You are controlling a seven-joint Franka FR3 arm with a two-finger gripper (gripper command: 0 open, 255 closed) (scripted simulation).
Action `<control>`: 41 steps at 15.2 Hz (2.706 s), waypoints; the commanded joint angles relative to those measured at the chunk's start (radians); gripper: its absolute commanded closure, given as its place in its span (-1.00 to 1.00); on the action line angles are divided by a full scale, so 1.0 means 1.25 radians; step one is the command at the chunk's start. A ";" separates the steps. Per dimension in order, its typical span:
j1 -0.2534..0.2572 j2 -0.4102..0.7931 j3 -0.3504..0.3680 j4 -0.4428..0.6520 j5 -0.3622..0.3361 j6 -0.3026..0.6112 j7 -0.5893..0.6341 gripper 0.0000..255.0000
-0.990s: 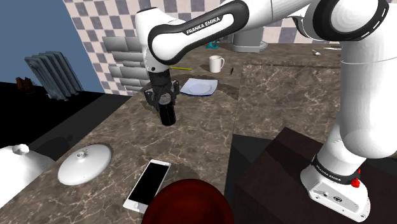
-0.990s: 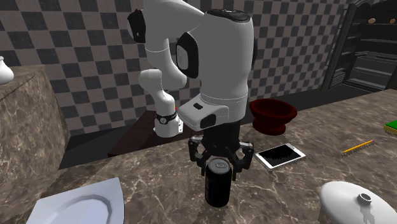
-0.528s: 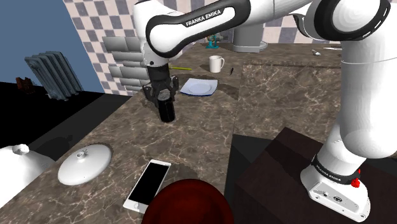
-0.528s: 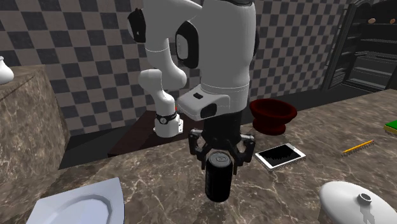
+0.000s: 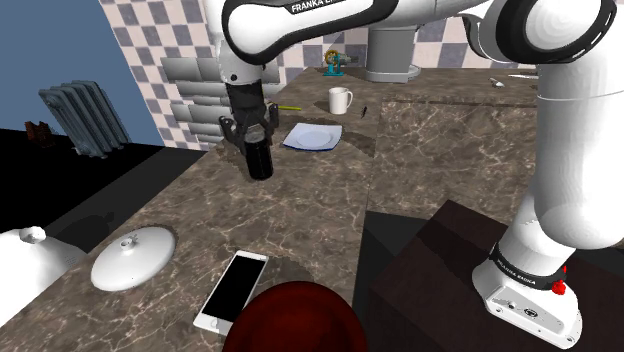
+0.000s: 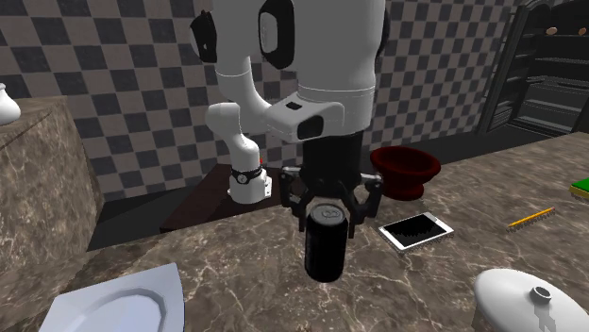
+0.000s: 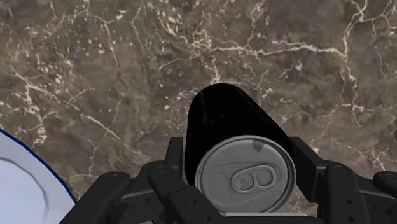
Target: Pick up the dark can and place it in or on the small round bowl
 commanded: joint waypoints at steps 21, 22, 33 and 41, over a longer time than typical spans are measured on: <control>0.048 0.044 0.007 0.290 -0.019 -0.246 0.013 1.00; 0.049 0.019 0.012 0.253 -0.011 -0.235 0.026 1.00; 0.101 -0.173 0.075 0.015 0.058 -0.178 0.169 1.00; 0.165 -0.240 0.132 -0.047 0.087 -0.176 0.294 1.00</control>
